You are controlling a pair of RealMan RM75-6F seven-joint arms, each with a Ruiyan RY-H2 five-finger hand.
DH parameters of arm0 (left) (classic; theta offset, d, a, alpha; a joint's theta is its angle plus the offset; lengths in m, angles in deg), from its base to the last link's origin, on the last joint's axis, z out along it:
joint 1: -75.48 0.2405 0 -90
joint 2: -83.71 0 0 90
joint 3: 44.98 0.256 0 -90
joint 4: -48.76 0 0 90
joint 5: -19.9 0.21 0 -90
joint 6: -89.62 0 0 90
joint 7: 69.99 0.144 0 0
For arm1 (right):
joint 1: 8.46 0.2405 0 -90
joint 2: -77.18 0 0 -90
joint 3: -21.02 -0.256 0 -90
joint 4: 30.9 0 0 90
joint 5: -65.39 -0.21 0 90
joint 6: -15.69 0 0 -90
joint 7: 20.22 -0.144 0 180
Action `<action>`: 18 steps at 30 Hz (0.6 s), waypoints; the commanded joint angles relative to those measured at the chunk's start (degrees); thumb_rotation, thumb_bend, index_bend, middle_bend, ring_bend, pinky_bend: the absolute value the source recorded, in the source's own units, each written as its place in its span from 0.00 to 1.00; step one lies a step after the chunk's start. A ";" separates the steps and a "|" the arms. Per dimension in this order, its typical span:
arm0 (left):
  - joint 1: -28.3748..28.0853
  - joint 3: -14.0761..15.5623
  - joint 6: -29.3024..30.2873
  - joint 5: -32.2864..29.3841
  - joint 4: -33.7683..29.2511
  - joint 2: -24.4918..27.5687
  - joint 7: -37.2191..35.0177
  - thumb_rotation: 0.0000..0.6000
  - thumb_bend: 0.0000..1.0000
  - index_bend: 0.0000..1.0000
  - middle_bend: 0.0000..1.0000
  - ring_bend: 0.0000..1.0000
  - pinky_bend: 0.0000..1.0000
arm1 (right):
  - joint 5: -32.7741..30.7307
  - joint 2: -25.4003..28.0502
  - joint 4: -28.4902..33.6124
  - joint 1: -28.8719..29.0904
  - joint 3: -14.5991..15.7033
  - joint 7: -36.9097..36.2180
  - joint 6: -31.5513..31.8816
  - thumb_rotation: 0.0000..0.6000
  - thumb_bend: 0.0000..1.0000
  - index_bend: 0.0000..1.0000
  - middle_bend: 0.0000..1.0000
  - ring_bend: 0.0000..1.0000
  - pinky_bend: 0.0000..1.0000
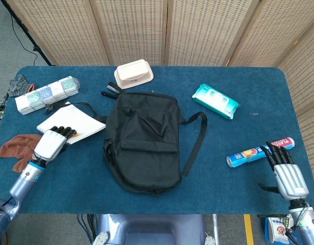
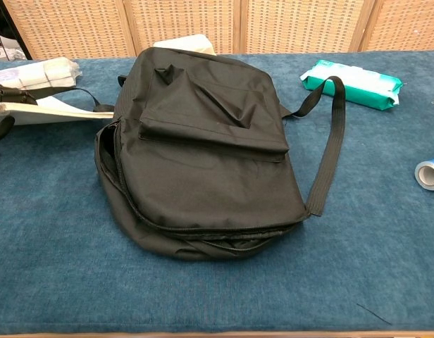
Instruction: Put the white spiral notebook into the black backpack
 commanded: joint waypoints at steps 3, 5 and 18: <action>-0.91 -1.32 2.93 -0.87 0.38 0.41 -1.33 1.00 0.66 0.66 0.55 0.45 0.54 | 1.68 2.95 1.28 3.17 1.85 -8.16 -6.71 1.00 0.00 0.02 0.00 0.00 0.00; -1.44 -1.71 3.62 -1.10 0.05 0.74 -1.20 1.00 0.66 0.66 0.56 0.46 0.55 | 3.04 4.62 1.90 5.00 2.61 -11.57 -9.78 1.00 0.00 0.03 0.00 0.00 0.00; -3.94 -2.85 5.26 -1.67 -6.06 4.10 1.25 1.00 0.67 0.66 0.56 0.46 0.55 | 7.64 3.00 5.58 15.61 2.00 -17.68 -20.71 1.00 0.00 0.12 0.03 0.00 0.09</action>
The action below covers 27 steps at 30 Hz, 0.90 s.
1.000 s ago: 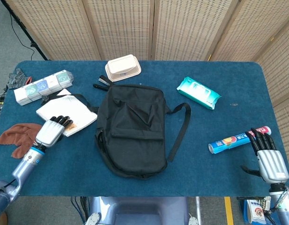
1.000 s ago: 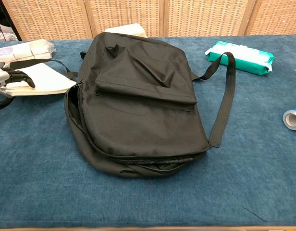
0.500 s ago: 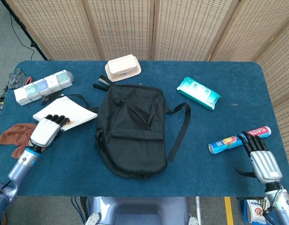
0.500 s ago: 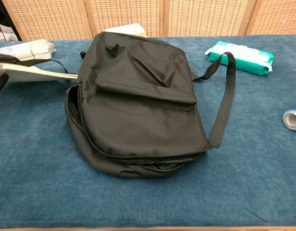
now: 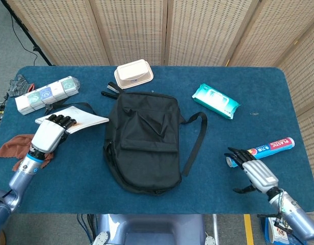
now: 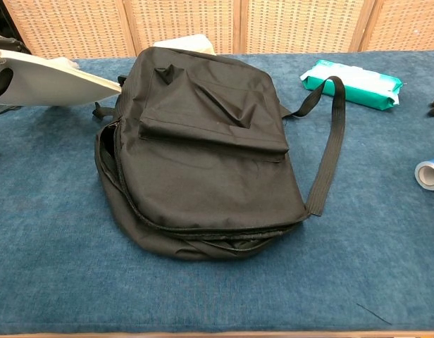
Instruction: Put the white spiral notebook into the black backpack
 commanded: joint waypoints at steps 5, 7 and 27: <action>-0.36 0.19 -0.73 0.05 -4.52 2.85 0.56 1.00 0.66 0.66 0.56 0.46 0.55 | -2.36 -6.12 1.33 4.22 -1.92 1.79 -4.87 1.00 0.00 0.14 0.05 0.00 0.11; -0.54 0.21 -1.20 0.05 -6.39 4.01 1.39 1.00 0.66 0.66 0.56 0.46 0.55 | -3.58 -7.97 1.55 4.96 -2.24 3.15 -6.06 1.00 0.00 0.14 0.05 0.00 0.11; -1.11 -0.15 -4.55 -0.04 -24.21 13.63 9.27 1.00 0.66 0.67 0.56 0.47 0.55 | -9.79 -19.71 4.65 12.32 -4.39 11.74 -13.32 1.00 0.00 0.19 0.09 0.04 0.12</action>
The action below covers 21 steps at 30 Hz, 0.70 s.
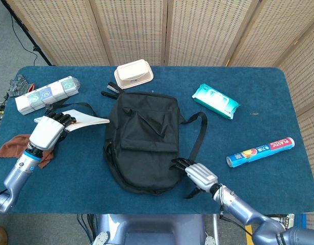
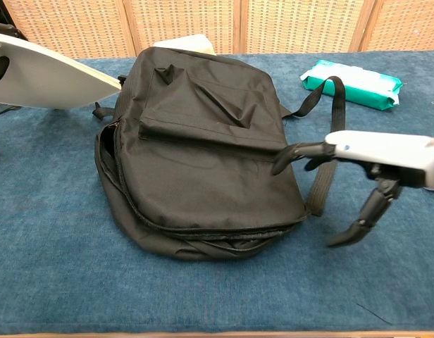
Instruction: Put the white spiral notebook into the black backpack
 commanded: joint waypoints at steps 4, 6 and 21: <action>0.18 -0.05 -0.64 0.06 -1.57 0.73 0.87 1.00 0.66 0.67 0.56 0.47 0.55 | -2.20 -3.71 -0.40 1.80 -1.08 3.72 -0.71 1.00 0.00 0.21 0.10 0.05 0.14; 0.28 -0.04 -0.75 0.08 -1.55 0.65 0.73 1.00 0.66 0.67 0.56 0.47 0.55 | -3.28 -4.74 -0.60 2.26 -1.47 5.22 -0.81 1.00 0.00 0.22 0.11 0.07 0.15; 0.84 -0.11 -0.08 0.66 -0.95 0.50 -0.68 1.00 0.66 0.67 0.56 0.47 0.55 | -11.59 -10.64 -3.30 4.59 -3.86 15.49 0.56 1.00 0.00 0.25 0.15 0.10 0.19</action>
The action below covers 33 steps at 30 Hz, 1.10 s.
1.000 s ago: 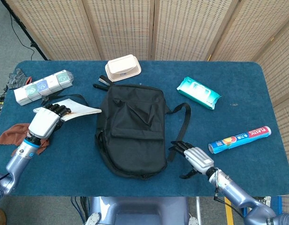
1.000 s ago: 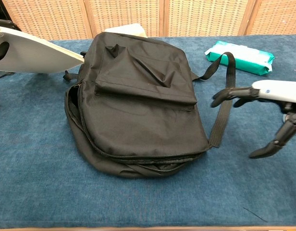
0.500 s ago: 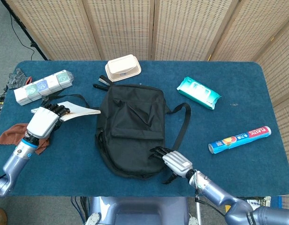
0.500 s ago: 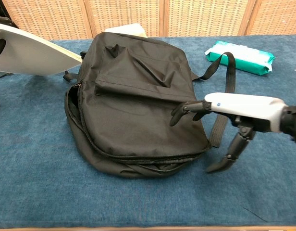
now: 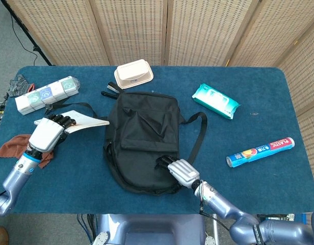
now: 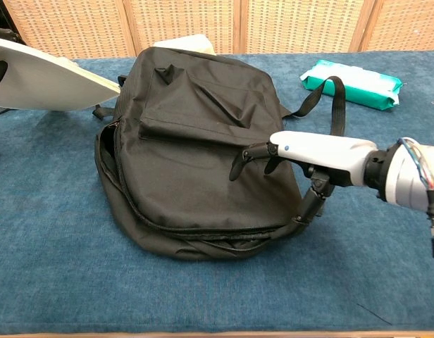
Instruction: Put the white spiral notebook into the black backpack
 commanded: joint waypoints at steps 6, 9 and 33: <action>0.33 -0.04 0.32 0.22 -0.35 0.40 -0.41 1.00 0.66 0.67 0.56 0.47 0.55 | -2.71 -2.44 -1.70 1.08 -0.44 3.54 1.04 1.00 0.01 0.27 0.16 0.12 0.20; 0.32 -0.19 0.36 0.25 -0.54 0.58 -0.59 1.00 0.66 0.67 0.56 0.47 0.55 | -3.04 -3.22 -2.21 1.57 0.04 5.17 1.09 1.00 0.05 0.27 0.16 0.12 0.20; 1.52 -0.11 1.53 0.83 0.17 0.80 -2.19 1.00 0.66 0.67 0.56 0.47 0.55 | -2.94 -4.85 -3.67 1.34 0.92 6.00 4.91 1.00 0.67 0.51 0.42 0.37 0.59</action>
